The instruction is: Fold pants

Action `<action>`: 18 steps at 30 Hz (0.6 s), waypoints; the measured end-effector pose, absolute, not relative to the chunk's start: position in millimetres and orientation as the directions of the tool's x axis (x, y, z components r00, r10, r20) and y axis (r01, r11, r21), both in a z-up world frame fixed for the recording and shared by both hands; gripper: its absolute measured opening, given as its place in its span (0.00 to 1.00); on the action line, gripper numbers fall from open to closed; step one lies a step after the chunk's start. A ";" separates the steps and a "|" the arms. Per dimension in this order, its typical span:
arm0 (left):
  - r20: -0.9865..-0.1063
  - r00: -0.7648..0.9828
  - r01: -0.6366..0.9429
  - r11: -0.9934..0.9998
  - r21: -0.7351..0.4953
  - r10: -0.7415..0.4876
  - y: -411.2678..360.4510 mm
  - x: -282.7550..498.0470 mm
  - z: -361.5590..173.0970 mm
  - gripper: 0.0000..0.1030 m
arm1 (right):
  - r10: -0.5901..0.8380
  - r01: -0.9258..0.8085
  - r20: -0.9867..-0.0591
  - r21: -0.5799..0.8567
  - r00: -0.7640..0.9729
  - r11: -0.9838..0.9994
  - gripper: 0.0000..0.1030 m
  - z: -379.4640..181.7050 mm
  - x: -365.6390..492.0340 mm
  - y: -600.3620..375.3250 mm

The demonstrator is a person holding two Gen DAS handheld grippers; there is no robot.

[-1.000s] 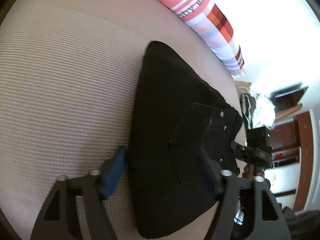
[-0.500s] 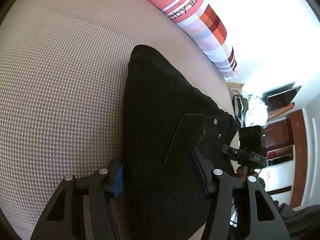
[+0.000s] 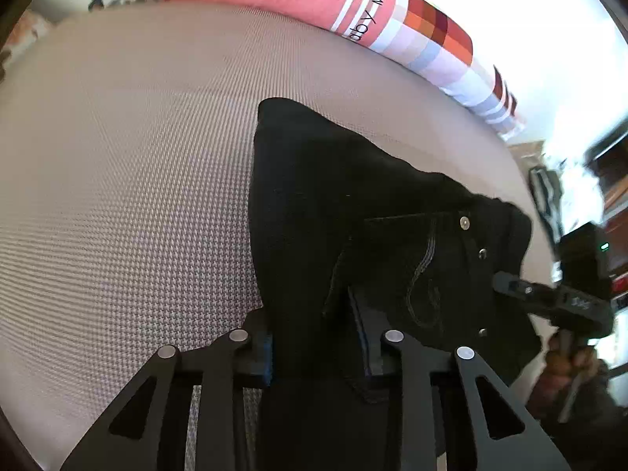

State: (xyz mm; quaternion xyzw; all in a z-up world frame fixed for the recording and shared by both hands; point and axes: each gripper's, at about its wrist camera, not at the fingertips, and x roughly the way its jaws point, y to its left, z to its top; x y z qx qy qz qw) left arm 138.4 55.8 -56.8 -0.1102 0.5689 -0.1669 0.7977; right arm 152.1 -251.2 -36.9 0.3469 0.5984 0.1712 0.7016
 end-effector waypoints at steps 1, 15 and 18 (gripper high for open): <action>-0.878 0.305 0.149 0.929 -0.339 -0.369 52.0 137.2 -54.9 0.26 | 0.649 0.178 -0.727 0.686 0.227 0.706 0.27 -34.9 152.6 -251.0; -0.878 0.374 0.196 0.951 -0.238 -0.297 39.0 125.0 -30.3 0.13 | 0.611 0.150 -0.746 0.658 0.263 0.738 0.22 0.2 157.4 -238.7; -0.872 0.381 0.197 0.949 -0.246 -0.305 37.5 125.7 -25.2 0.13 | 0.618 0.143 -0.739 0.665 0.267 0.733 0.21 5.3 159.5 -235.5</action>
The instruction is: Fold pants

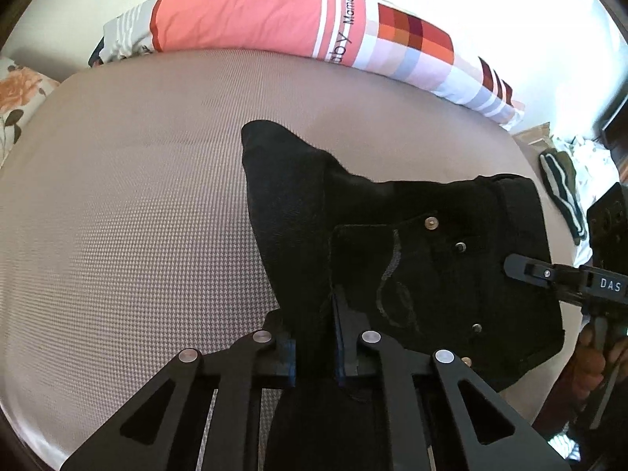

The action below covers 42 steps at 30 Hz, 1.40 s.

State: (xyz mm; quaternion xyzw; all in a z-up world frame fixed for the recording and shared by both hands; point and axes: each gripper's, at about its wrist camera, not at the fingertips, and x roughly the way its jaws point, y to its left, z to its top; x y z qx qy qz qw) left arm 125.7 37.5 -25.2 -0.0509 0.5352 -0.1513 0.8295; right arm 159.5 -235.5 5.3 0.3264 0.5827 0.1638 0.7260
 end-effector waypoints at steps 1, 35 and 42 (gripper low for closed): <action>-0.869 0.385 0.196 0.948 -0.251 -0.310 37.9 125.8 -23.0 0.13 | 0.621 0.137 -0.737 0.667 0.268 0.732 0.21 6.9 160.8 -234.0; -0.834 0.492 0.168 0.967 -0.190 -0.249 48.9 279.7 -29.0 0.13 | 0.561 0.131 -0.761 0.624 0.324 0.770 0.21 -21.3 309.9 -220.0; -0.868 0.462 0.110 0.983 -0.148 -0.182 59.8 285.7 -66.4 0.38 | 0.343 0.142 -0.888 0.399 0.307 0.906 0.50 -48.4 300.6 -215.1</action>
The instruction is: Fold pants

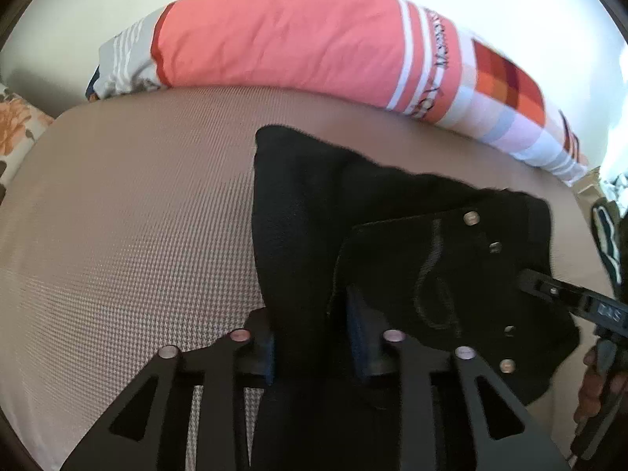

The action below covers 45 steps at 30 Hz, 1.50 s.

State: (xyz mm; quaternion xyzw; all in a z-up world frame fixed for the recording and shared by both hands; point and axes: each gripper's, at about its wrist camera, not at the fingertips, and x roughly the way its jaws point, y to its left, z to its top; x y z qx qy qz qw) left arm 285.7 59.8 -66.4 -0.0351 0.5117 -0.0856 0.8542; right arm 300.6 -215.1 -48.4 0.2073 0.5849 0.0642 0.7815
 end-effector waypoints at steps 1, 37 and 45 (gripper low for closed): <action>-0.867 0.466 0.109 0.984 -0.140 -0.175 59.7 285.1 -67.9 0.43 | 0.329 0.130 -0.889 0.385 0.318 0.914 0.51 -47.2 299.2 -213.3; -0.796 0.599 -0.034 0.997 0.076 0.081 49.5 71.7 34.4 0.61 | 0.066 0.055 -0.855 0.110 0.515 0.992 0.84 76.5 131.3 -146.1; -0.790 0.606 -0.049 0.996 0.081 0.094 51.3 55.9 36.5 0.61 | 0.048 0.058 -0.822 0.098 0.568 0.993 0.88 85.8 108.2 -134.6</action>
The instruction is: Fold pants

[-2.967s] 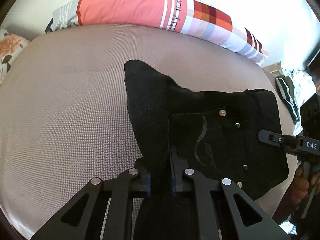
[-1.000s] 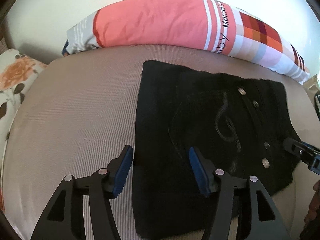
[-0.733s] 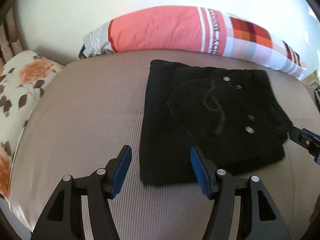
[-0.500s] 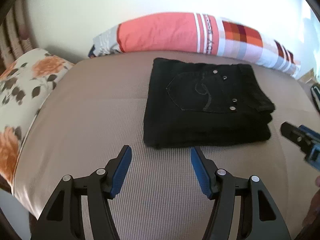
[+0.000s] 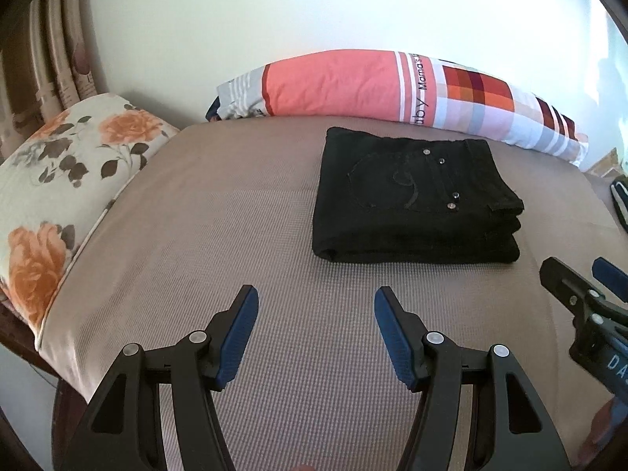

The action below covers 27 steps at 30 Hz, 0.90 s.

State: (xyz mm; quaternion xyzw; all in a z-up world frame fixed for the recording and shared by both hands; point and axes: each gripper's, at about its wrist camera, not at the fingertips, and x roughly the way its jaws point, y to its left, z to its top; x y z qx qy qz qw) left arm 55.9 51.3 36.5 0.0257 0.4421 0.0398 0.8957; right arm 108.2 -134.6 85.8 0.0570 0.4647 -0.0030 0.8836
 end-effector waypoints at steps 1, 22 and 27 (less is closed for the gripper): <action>-0.790 0.605 -0.048 0.995 0.083 0.095 50.5 54.5 36.0 0.61 | 0.043 0.050 -0.823 0.087 0.567 0.995 0.88 84.8 106.9 -132.4; -0.791 0.601 -0.030 0.993 0.117 0.112 38.2 44.3 29.4 0.61 | 0.045 0.014 -0.826 0.064 0.561 0.998 0.89 76.8 94.4 -128.3; -0.796 0.594 -0.039 0.992 0.117 0.117 40.1 44.9 26.9 0.61 | 0.048 0.010 -0.839 0.064 0.542 0.998 0.89 70.8 95.5 -127.5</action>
